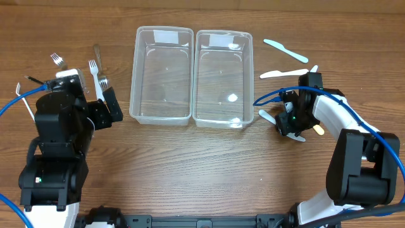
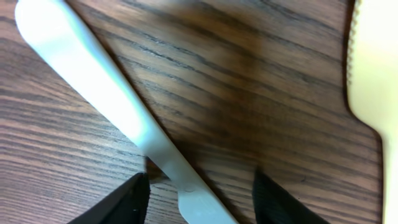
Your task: Pack container
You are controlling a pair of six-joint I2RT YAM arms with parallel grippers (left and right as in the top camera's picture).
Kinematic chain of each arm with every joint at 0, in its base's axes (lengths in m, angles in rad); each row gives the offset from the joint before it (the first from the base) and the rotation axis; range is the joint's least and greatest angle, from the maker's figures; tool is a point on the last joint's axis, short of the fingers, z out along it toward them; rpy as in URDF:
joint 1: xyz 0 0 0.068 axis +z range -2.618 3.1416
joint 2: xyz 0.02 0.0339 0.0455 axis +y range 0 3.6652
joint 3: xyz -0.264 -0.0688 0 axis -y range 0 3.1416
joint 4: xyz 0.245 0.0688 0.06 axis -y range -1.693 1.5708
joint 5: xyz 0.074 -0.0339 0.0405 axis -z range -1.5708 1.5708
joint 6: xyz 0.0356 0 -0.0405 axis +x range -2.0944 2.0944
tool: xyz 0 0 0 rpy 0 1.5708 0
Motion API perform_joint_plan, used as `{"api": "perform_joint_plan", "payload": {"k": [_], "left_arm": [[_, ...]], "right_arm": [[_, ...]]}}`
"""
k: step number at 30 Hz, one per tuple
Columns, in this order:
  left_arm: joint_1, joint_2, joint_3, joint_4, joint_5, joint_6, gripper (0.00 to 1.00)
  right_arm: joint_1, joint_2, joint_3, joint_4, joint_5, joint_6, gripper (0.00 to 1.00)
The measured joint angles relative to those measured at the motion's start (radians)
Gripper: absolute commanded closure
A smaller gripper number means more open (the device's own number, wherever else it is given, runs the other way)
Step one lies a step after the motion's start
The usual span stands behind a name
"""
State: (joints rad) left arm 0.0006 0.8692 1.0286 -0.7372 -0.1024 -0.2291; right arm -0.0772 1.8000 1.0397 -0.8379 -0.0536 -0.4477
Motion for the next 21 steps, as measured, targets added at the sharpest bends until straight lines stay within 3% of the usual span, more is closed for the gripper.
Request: {"api": "perform_joint_plan", "payload": {"k": [13, 21], "left_arm": [[0.000, 0.000, 0.000, 0.020, 0.000, 0.000, 0.00], [0.000, 0.000, 0.000, 0.020, 0.000, 0.000, 0.00]], "right_arm": [[-0.001, 0.002, 0.000, -0.002, -0.023, 0.004, 0.77], [-0.001, 0.004, 0.000, 0.001, -0.025, 0.002, 0.79]]}}
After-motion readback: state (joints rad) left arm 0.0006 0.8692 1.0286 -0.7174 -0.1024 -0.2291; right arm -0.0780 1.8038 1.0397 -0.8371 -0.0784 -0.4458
